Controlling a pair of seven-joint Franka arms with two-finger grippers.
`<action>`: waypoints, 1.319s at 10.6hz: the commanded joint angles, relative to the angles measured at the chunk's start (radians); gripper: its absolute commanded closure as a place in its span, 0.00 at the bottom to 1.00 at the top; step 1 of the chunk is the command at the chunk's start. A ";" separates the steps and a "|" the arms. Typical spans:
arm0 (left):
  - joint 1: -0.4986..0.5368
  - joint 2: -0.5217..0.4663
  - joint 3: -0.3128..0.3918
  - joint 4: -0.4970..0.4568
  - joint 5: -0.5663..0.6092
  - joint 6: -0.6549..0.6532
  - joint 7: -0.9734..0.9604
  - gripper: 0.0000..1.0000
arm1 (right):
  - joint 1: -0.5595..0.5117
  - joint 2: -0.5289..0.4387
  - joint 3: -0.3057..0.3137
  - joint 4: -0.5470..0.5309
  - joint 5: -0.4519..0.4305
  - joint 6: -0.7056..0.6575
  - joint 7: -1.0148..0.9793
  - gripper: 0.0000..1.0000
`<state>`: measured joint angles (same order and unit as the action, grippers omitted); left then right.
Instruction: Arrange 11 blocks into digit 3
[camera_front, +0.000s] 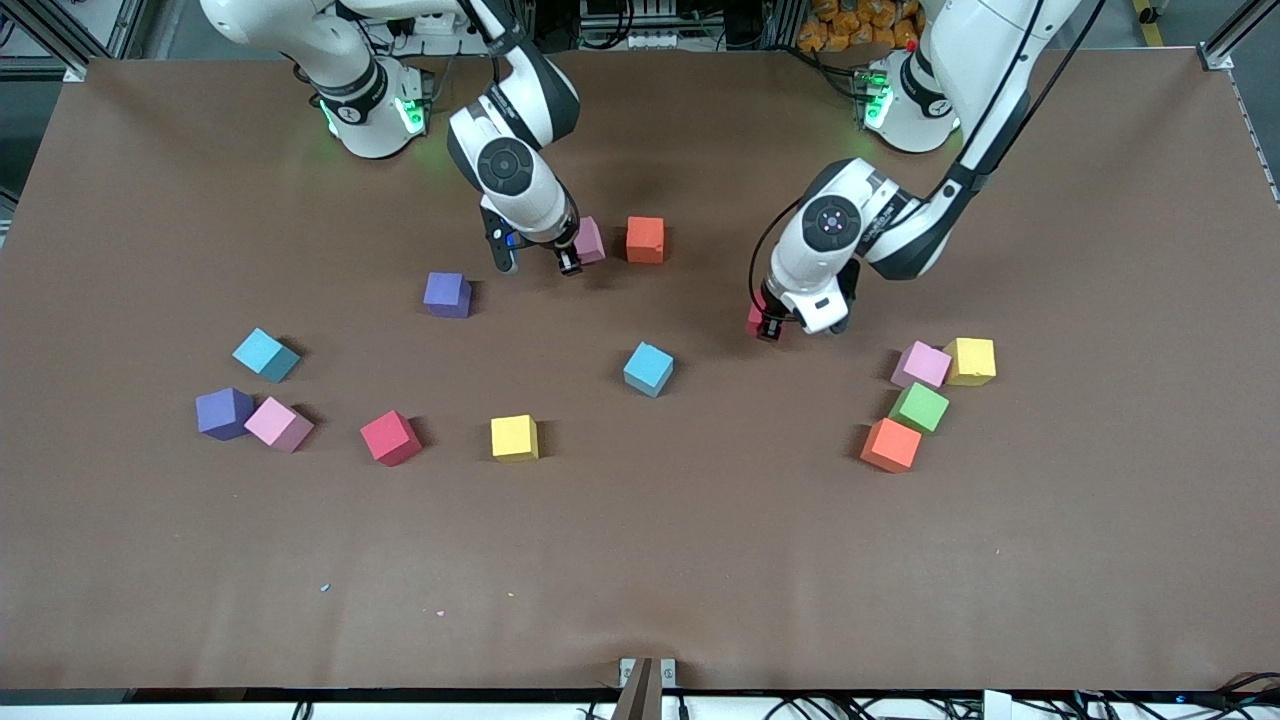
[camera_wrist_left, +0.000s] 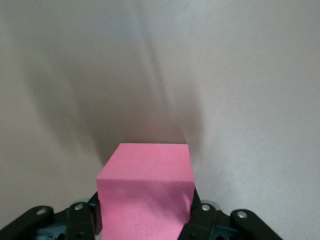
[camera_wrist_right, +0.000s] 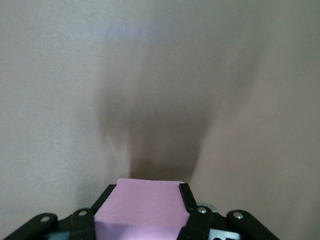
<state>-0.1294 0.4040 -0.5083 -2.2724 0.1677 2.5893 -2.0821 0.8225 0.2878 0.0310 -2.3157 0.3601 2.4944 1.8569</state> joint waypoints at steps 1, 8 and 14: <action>0.007 -0.053 -0.050 -0.056 0.023 0.031 -0.142 1.00 | 0.027 0.008 -0.003 -0.002 0.020 0.017 0.053 0.65; -0.049 -0.039 -0.119 -0.072 0.023 0.041 -0.444 1.00 | 0.078 0.056 -0.005 0.004 0.020 0.084 0.145 0.65; -0.165 -0.025 -0.118 -0.070 0.023 0.078 -0.555 1.00 | 0.096 0.088 -0.003 0.021 0.020 0.121 0.211 0.65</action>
<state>-0.2807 0.3872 -0.6259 -2.3287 0.1684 2.6477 -2.6034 0.9005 0.3543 0.0316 -2.3115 0.3678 2.5915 2.0282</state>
